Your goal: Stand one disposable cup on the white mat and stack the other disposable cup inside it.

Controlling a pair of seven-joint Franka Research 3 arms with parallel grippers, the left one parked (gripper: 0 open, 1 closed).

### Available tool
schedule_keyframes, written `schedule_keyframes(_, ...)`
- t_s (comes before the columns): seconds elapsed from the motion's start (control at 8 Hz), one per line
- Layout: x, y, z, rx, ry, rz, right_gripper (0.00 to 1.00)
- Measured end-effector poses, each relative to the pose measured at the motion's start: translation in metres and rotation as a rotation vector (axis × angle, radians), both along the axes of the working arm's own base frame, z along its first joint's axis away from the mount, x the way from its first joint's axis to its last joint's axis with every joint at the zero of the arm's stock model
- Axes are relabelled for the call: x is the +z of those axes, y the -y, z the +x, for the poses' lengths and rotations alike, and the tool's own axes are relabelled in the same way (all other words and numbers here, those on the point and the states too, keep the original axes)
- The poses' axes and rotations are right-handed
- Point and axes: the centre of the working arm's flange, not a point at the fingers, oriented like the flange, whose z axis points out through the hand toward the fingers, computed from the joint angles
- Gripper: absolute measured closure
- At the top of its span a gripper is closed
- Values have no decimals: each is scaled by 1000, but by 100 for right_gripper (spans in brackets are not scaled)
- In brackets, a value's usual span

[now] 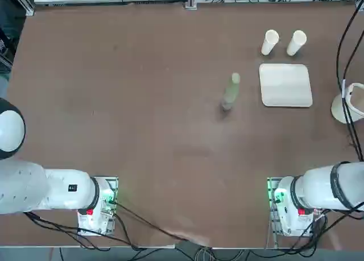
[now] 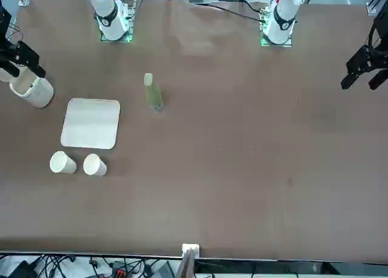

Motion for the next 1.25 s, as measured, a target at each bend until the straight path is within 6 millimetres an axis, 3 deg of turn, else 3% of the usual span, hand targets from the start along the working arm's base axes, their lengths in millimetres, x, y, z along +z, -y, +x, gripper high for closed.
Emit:
schedule_keyframes(0.38,0,0,1,0,2,0,0)
schedule_keyframes(0.62,-13,-2,11,4,-11,1,0)
schedule_keyframes(0.88,-50,-15,43,27,4,-2,0)
schedule_keyframes(1.25,-148,-40,102,68,5,-14,0)
